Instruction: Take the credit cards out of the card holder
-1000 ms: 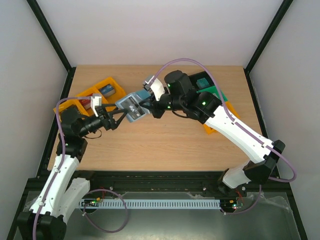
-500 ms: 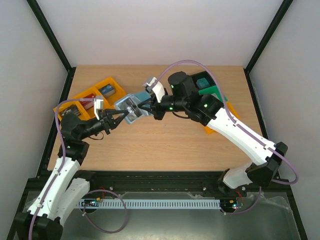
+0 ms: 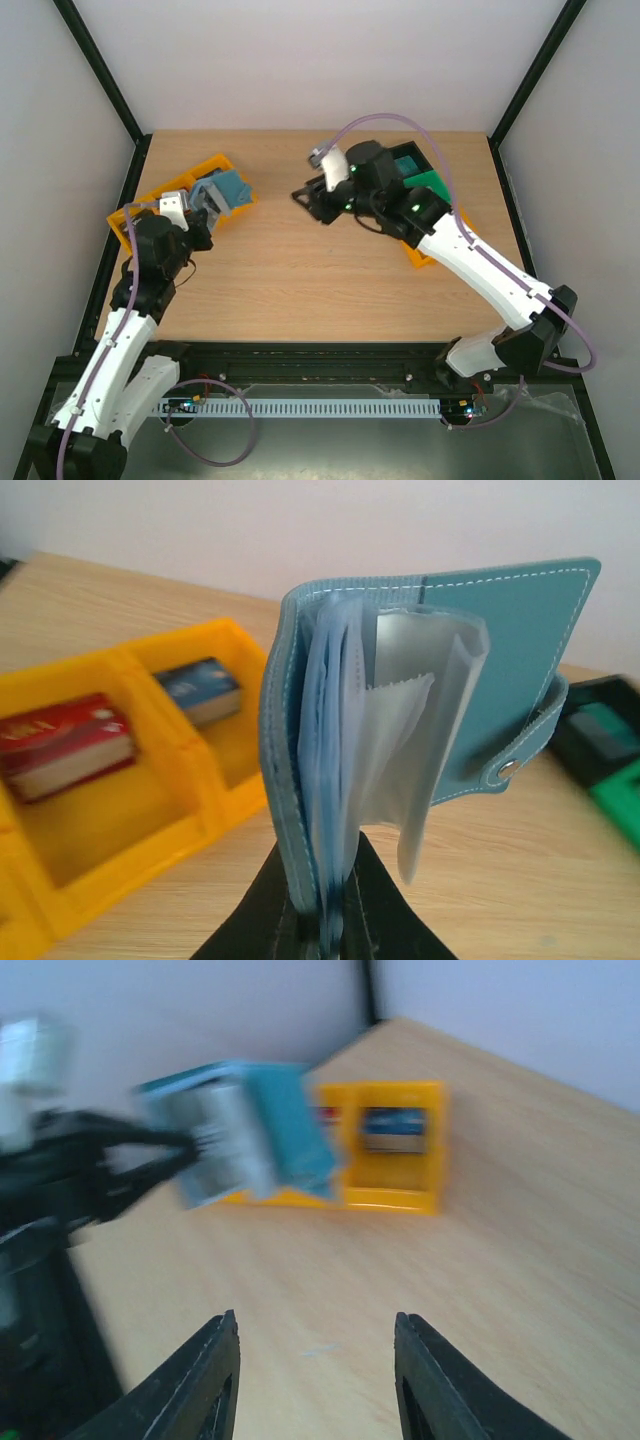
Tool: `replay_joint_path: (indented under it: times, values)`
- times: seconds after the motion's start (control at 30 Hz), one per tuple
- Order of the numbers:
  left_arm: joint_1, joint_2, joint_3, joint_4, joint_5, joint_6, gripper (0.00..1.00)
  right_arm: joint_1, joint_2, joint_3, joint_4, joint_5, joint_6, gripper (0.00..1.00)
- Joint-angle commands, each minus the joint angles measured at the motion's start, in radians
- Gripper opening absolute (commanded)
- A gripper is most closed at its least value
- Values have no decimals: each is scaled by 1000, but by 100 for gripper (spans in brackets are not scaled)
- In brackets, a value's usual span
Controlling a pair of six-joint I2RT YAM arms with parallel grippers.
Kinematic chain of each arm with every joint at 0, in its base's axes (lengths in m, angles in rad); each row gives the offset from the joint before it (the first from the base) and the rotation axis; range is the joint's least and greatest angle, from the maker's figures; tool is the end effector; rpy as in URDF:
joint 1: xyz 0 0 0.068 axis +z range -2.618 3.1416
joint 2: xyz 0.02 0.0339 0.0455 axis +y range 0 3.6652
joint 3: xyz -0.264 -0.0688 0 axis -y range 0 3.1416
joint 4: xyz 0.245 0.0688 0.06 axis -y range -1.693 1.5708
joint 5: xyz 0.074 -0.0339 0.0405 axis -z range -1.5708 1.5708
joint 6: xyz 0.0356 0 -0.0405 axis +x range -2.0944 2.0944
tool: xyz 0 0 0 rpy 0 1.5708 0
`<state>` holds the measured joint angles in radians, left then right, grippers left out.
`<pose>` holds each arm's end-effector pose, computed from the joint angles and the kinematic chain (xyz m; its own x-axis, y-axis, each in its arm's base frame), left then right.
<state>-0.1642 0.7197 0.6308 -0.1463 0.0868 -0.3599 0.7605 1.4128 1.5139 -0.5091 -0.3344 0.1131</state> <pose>0.1744 -0.0320 0.3000 -0.3018 -0.3056 -0.9030 0.1493 0.9204 -0.3614 0.2201 0.2256 0.4159 -0.3837 -0.2179 -0.8974 -0.8314 0.5045 0.2330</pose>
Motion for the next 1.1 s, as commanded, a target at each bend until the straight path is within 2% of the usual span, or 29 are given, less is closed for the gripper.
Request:
replay_joint_path:
  times: [0.0, 0.1, 0.2, 0.37, 0.53, 0.73, 0.83, 0.9, 1.0, 1.07]
  values:
    - [-29, 7, 51, -68, -271, 214, 2, 169, 16, -39, 156, -242, -60, 42]
    - [-37, 8, 72, -79, -191, 210, 2, 188, 61, -97, 425, -402, 105, 33]
    - [-38, -3, 79, -54, 40, 117, 2, 189, 117, -116, 580, -430, 221, 24]
    - [-29, -18, 52, 44, 313, -71, 2, 174, 210, -86, 602, -412, 301, 14]
    - [-12, -33, 40, 100, 403, -120, 2, 104, 221, -177, 728, -462, 434, 12]
    - [1, -45, 31, 142, 495, -129, 2, 57, 227, -160, 568, -331, 366, 9]
    - [4, -52, 17, 171, 554, -133, 2, 19, 186, -183, 559, -328, 331, 10]
    - [5, -52, 8, 189, 573, -143, 2, 17, 176, -154, 484, -333, 249, 12]
    - [5, -49, 10, 181, 554, -142, 2, 16, 164, -100, 342, -249, 153, 12]
    - [6, -47, 16, 152, 493, -129, 2, 17, 138, -97, 317, -210, 117, 13]
